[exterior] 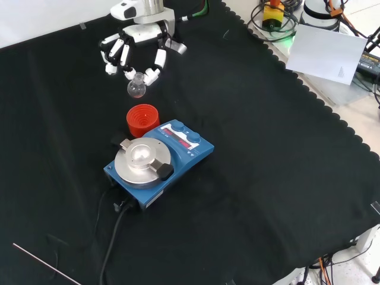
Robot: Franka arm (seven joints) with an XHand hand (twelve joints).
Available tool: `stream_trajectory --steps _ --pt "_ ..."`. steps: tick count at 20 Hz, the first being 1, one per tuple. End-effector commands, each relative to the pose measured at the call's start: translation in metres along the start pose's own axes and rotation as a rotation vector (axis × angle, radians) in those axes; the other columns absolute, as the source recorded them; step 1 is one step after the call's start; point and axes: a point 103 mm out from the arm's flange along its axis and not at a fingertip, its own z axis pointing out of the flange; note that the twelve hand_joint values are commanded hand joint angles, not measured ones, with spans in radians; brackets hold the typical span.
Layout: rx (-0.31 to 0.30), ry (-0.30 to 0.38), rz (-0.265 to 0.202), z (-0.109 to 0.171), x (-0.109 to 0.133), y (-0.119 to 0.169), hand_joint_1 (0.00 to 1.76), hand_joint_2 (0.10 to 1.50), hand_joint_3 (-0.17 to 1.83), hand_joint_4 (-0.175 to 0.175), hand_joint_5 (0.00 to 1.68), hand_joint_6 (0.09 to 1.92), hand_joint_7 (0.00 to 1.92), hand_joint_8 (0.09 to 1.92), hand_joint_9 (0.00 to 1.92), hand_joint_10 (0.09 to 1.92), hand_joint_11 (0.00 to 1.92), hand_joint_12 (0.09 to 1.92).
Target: Place the round-bottom flask on the heater.
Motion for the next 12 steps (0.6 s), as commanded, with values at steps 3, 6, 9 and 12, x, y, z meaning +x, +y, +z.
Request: stream_trajectory --steps 3,6,9,12 --pt "0.014 0.02 -0.094 -0.002 0.048 0.022 1.1 0.64 0.82 0.175 1.14 0.98 0.57 0.56 0.71 0.52 0.12 1.36" --pt "0.024 0.03 -0.126 0.002 0.064 0.029 1.1 0.64 0.82 0.175 1.14 0.98 0.57 0.56 0.71 0.52 0.12 1.36" --pt "0.04 0.035 -0.154 0.008 0.078 0.035 1.1 0.63 0.82 0.175 1.14 0.98 0.57 0.56 0.71 0.52 0.12 1.36" --pt "0.059 0.03 -0.174 0.016 0.092 0.041 1.1 0.63 0.83 0.175 1.14 0.98 0.57 0.56 0.71 0.52 0.13 1.36"
